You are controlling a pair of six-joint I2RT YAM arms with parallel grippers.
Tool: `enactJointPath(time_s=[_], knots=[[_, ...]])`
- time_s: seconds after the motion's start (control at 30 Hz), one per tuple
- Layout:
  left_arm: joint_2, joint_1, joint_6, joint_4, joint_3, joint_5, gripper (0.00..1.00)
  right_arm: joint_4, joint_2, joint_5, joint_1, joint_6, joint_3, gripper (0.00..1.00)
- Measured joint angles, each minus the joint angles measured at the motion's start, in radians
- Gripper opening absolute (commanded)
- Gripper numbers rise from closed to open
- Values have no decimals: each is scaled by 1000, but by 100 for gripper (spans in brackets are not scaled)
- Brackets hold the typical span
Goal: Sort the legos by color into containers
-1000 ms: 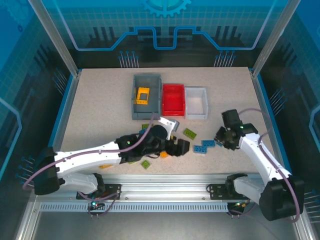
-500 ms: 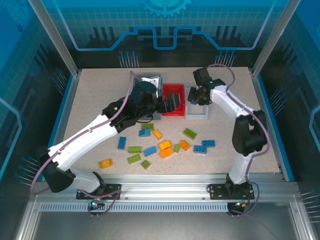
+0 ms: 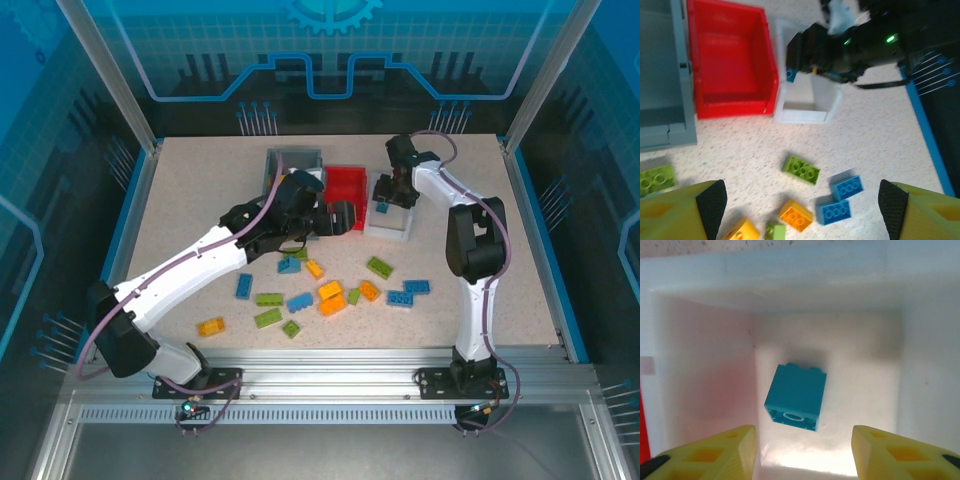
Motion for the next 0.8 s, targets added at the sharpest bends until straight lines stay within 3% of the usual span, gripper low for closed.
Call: enactJointPath(time_s=[0.2, 0.43, 0.6, 0.67, 0.8], knots=[[-61, 6, -24, -66, -58, -32, 82, -12, -82, 27, 8, 0, -36, 58], [-182, 28, -60, -120, -122, -50, 78, 7, -347, 56, 65, 3, -150, 57], [-219, 32, -97, -133, -173, -48, 73, 27, -454, 74, 98, 6, -253, 44], [-219, 32, -108, -136, -180, -43, 71, 37, -460, 80, 98, 0, -294, 32], [-220, 31, -130, -128, -187, -28, 68, 54, -491, 83, 105, -21, -402, 29]])
